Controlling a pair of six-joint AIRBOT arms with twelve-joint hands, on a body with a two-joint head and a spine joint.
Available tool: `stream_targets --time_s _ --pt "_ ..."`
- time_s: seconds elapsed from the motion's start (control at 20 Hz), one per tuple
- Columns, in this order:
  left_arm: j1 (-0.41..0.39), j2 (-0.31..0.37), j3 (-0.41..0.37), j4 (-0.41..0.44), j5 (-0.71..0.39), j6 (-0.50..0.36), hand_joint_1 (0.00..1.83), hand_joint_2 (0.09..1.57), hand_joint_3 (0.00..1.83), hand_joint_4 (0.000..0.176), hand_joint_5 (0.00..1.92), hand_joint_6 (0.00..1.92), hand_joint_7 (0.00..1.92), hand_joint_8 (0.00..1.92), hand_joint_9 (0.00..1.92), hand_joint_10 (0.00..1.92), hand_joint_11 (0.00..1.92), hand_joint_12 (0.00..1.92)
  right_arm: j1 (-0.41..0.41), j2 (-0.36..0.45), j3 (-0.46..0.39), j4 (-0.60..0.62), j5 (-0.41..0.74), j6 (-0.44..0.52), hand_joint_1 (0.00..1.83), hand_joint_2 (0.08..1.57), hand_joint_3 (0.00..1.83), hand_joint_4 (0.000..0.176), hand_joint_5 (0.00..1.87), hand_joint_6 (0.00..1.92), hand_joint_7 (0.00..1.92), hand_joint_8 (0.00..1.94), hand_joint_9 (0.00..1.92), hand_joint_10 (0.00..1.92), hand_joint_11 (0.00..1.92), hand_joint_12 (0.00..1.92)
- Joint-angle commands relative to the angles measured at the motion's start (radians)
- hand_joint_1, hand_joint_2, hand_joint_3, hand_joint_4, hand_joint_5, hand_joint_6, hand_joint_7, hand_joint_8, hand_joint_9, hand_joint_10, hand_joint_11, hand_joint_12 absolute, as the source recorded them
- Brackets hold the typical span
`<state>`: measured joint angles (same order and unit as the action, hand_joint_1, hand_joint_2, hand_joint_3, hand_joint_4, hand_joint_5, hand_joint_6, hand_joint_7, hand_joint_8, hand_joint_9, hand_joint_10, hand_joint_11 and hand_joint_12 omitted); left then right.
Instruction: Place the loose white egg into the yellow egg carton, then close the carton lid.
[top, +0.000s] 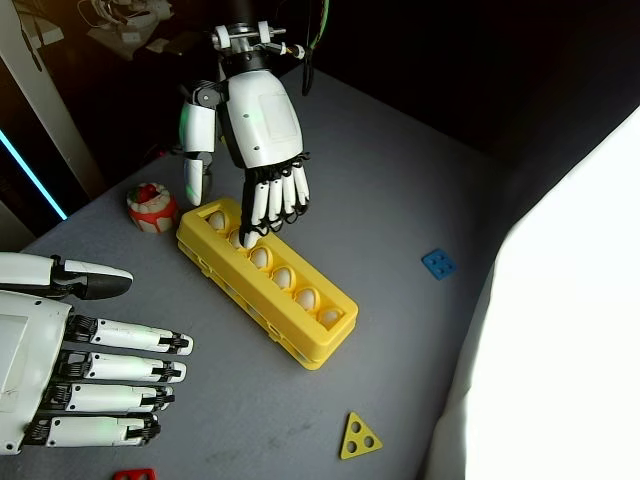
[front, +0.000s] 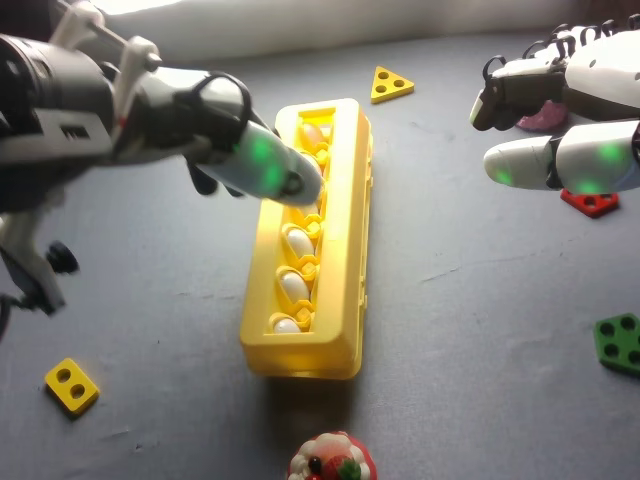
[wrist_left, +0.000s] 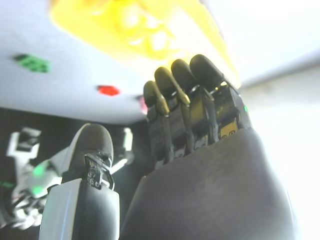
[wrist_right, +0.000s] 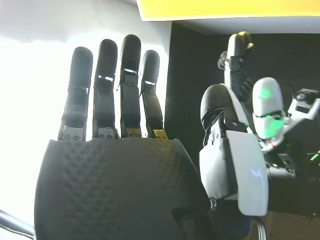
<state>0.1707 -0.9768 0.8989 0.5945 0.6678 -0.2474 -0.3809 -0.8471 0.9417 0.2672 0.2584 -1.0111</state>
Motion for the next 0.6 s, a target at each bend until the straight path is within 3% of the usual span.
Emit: stream_targets --time_s 0.0,0.2,0.3,0.4,0.45,0.5,0.55 --pt "-0.018 0.002 0.01 0.032 -0.059 0.025 0.38 1.35 0.0 0.0 0.5 0.02 0.39 0.54 0.19 0.95 0.0 1.61 0.016 0.009 -0.002 0.0 0.118 0.001 0.13 1.28 0.0 0.0 0.31 0.81 0.48 0.56 0.25 1.11 0.0 1.67" --pt "-0.047 0.017 0.058 0.035 -0.036 0.196 0.34 1.36 0.0 0.0 0.51 0.03 0.43 0.53 0.24 0.94 0.0 1.64 0.015 0.009 -0.002 0.0 0.119 0.001 0.13 1.29 0.0 0.0 0.4 0.79 0.53 0.59 0.33 1.13 0.0 1.72" --pt "-0.069 0.027 0.063 0.079 -0.016 0.204 0.34 1.35 0.0 0.0 0.6 0.07 0.51 0.61 0.33 1.01 0.07 1.64 0.015 0.009 -0.002 0.0 0.119 0.001 0.11 1.29 0.0 0.0 0.56 0.78 0.7 0.66 0.47 1.18 0.14 1.75" --pt "-0.091 0.032 0.06 0.118 0.008 0.206 0.32 1.35 0.0 0.0 0.67 0.1 0.57 0.66 0.39 1.04 0.13 1.62 0.015 0.01 -0.002 0.0 0.119 0.001 0.12 1.29 0.0 0.0 0.6 0.8 0.72 0.75 0.5 1.27 0.2 1.79" --pt "-0.106 0.032 0.061 0.118 0.025 0.227 0.3 1.36 0.0 0.0 0.74 0.15 0.61 0.81 0.45 1.12 0.2 1.64 0.015 0.01 -0.002 0.0 0.12 0.001 0.15 1.29 0.0 0.0 0.67 0.86 0.75 0.91 0.55 1.39 0.28 1.88" --pt "-0.113 0.032 0.061 0.118 0.031 0.242 0.3 1.36 0.0 0.0 0.74 0.15 0.61 0.81 0.45 1.12 0.2 1.64 0.015 0.01 -0.002 0.0 0.12 0.001 0.15 1.29 0.0 0.0 0.67 0.86 0.75 0.91 0.55 1.39 0.28 1.88" --pt "-0.122 0.032 0.06 0.118 0.037 0.252 0.32 1.36 0.0 0.0 0.79 0.21 0.63 0.96 0.5 1.19 0.27 1.65 0.015 0.01 -0.002 0.0 0.12 0.001 0.17 1.29 0.0 0.0 0.72 0.93 0.79 1.01 0.6 1.44 0.35 1.91"
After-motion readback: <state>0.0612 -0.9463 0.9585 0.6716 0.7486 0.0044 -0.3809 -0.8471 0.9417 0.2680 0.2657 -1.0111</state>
